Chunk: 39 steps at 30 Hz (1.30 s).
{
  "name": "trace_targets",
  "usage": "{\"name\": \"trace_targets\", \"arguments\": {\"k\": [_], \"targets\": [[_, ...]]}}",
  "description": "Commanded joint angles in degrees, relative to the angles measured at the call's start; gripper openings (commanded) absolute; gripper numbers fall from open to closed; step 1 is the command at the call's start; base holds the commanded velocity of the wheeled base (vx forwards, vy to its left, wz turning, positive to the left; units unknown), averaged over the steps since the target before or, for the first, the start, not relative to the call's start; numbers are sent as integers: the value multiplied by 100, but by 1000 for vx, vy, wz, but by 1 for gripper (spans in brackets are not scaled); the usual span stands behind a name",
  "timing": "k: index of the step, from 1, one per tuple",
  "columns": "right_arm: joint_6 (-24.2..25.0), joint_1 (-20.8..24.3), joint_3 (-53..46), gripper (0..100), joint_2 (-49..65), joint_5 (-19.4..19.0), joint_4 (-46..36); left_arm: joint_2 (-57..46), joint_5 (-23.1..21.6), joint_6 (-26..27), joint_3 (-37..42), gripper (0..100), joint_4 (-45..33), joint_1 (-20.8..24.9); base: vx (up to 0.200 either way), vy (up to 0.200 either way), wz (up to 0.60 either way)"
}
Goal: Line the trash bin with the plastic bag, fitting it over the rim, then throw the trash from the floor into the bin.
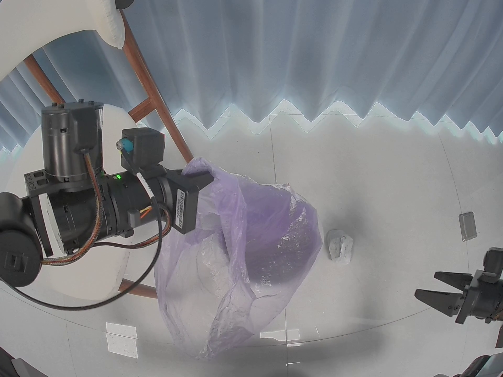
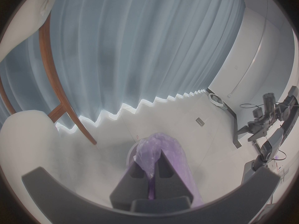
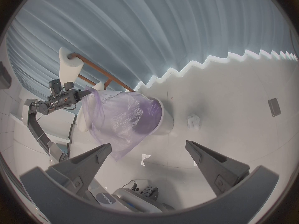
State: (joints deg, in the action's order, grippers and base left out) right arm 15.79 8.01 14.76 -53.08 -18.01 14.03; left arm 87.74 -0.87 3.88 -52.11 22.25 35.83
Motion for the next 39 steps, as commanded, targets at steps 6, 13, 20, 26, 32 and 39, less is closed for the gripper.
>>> {"name": "trace_targets", "arguments": {"k": [6, 13, 20, 26, 32, 39], "targets": [[-32, 219, 35, 100, -2172, -54, 1278, -125, -54, -1, 298, 0, 289, 100, 0, 0, 0], [-32, 342, 35, 100, -3121, -45, 2323, -108, -177, 43, 501, 0, 588, 100, 0, 0, 0], [-5, 447, 106, 0, -4053, -28, 3440, -99, -168, 43, 501, 0, 597, 73, 0, 0, 0], [-23, 684, 202, 0, -4923, 16, 4398, -90, -160, 43, 509, 0, 597, 47, 0, 0, 0], [30, 1089, 299, 0, -5854, 491, 5575, -90, -160, 52, 588, 0, 605, 47, 0, 0, 0], [12, 1212, 1055, 0, -6742, 983, 6358, -108, -160, 52, 676, 0, 614, 47, 0, 0, 0]]}}
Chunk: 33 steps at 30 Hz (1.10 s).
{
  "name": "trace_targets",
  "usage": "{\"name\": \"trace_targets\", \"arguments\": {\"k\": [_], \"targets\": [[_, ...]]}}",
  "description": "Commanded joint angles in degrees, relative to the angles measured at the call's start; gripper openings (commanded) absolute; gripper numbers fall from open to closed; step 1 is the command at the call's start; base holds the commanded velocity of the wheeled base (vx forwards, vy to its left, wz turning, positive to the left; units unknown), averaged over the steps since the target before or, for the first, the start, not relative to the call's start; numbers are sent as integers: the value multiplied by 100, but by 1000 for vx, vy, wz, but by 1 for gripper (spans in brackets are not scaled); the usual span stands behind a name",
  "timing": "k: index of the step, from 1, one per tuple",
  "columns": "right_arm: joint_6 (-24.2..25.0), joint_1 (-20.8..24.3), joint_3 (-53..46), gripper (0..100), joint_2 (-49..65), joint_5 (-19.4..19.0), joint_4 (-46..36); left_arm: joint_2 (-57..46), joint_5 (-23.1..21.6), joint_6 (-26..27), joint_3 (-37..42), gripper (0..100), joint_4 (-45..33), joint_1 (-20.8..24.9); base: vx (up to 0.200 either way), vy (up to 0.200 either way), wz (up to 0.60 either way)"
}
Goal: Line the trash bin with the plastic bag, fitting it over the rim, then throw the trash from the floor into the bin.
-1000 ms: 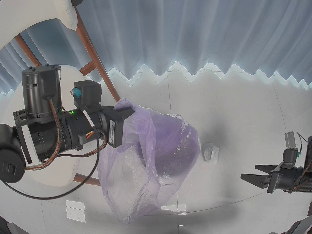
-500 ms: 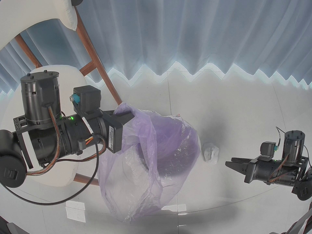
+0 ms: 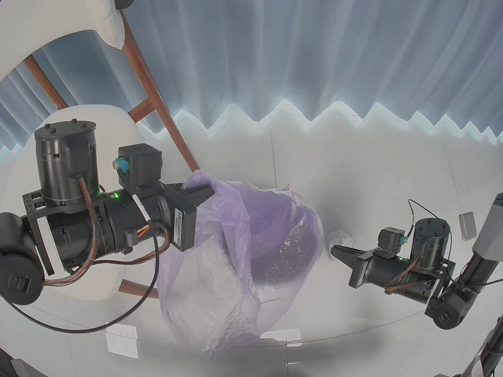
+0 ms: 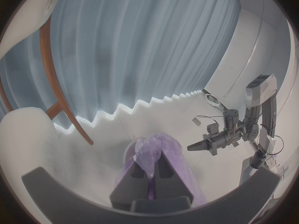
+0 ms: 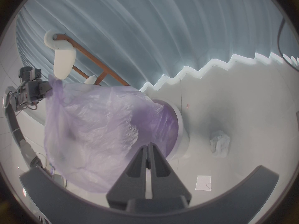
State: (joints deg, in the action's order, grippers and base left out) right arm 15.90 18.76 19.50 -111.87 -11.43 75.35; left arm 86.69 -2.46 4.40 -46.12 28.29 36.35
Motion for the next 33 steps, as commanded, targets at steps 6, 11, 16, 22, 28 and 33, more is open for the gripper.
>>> {"name": "trace_targets", "arguments": {"k": [6, 11, 16, 22, 28, 33], "targets": [[19, 207, 1767, 0, -1249, 880, 164, -91, 0, -1, 252, 0, 9, -14, 0, 0, 0], [19, 356, 2356, 0, -1504, 968, 24, -135, 0, -1, 331, 0, 62, -14, 0, 0, 0], [19, 664, 2708, 0, -1724, 1003, -3, -135, 0, -1, 331, 0, 62, -5, 0, 0, 0], [19, 1086, 2892, 0, -1996, 1029, -3, -126, 0, -1, 331, 0, 62, -5, 0, 0, 0], [19, 1226, 3024, 0, -2225, 1029, 32, -99, -9, -1, 323, 0, 62, -5, 0, 0, 0], [54, 1007, 3182, 0, -2172, 994, 41, -91, 18, 8, 270, 0, 62, 3, 0, 0, 0]]}}
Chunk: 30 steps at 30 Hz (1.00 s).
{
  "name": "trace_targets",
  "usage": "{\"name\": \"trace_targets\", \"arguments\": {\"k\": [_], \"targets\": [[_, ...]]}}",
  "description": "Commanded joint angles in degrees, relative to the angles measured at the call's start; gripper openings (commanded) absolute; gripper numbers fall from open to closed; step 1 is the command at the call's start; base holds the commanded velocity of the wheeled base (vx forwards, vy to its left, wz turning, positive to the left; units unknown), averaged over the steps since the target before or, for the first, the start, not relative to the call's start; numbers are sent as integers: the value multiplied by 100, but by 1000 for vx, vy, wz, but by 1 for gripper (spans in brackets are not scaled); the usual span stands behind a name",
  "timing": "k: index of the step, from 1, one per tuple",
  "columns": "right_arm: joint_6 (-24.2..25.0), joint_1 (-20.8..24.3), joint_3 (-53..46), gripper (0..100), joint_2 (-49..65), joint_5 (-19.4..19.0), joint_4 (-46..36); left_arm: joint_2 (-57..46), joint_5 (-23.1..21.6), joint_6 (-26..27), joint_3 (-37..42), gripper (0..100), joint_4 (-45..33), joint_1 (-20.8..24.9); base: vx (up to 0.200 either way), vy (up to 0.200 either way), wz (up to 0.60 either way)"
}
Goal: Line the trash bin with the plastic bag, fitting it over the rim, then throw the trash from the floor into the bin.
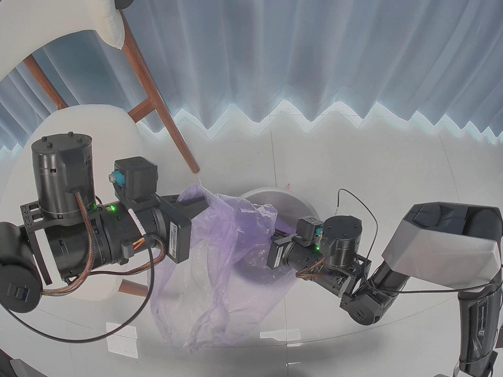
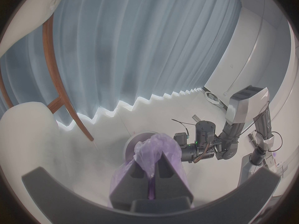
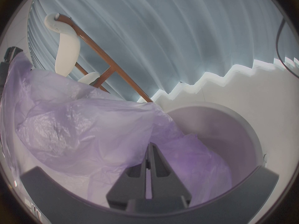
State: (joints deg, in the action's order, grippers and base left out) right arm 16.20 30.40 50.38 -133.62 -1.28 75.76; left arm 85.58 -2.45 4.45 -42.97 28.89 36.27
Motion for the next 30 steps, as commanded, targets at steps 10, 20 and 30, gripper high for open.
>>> {"name": "trace_targets", "arguments": {"k": [10, 20, 30], "targets": [[199, -1476, -99, 0, 1189, -382, -413, 460, 52, 12, -554, 0, -77, 276, 0, 0, 0], [577, -1520, -2164, 0, 3026, -821, -1336, 873, 17, -6, -1811, 0, -1544, 311, 0, 0, 0], [401, -1318, -3571, 0, 3096, -821, 123, 1831, 25, -58, -2857, 0, -1641, 504, 0, 0, 0]]}}
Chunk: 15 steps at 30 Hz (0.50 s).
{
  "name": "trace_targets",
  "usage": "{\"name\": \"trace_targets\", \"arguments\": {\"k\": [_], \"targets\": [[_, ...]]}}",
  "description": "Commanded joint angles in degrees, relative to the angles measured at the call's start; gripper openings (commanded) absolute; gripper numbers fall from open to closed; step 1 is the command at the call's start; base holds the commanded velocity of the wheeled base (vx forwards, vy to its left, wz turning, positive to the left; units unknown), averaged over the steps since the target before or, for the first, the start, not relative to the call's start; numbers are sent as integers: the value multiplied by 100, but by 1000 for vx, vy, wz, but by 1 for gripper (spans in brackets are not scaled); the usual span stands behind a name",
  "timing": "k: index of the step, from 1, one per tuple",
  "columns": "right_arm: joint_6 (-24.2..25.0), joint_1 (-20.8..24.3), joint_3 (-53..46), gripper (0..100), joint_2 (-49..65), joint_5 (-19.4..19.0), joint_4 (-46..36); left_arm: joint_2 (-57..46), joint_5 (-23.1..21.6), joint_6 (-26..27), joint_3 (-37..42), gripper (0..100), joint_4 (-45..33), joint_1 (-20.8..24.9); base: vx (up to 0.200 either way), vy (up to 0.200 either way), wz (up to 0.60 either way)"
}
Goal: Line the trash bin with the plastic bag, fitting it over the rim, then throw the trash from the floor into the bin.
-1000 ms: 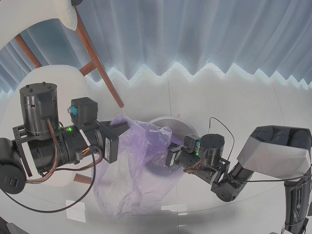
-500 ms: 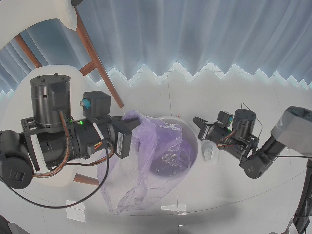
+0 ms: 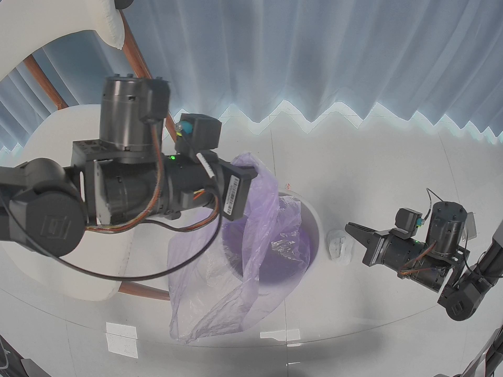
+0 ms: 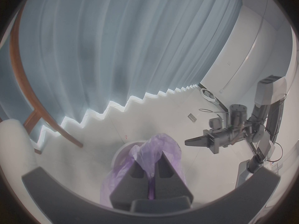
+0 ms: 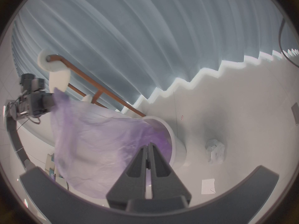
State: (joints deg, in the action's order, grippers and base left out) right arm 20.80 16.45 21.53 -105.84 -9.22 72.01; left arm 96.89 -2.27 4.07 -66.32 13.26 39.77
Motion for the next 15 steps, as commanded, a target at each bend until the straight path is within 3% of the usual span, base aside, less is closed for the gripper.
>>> {"name": "trace_targets", "arguments": {"k": [1, 9, 13, 15], "targets": [[-67, 96, -773, 0, 336, -19, 586, 761, 16, -20, -567, 0, -78, 172, 0, 0, 0], [-146, 913, -2039, 0, 608, -1, 903, 1403, 253, -38, -1138, 0, -70, 286, 0, 0, 0], [-146, 1133, -2100, 0, 652, 25, 929, 1499, 271, -82, -1270, 0, -61, 251, 0, 0, 0], [-102, 1502, -2100, 0, 608, 131, 920, 1640, 297, -302, -1410, 0, -26, 251, 0, 0, 0]]}}
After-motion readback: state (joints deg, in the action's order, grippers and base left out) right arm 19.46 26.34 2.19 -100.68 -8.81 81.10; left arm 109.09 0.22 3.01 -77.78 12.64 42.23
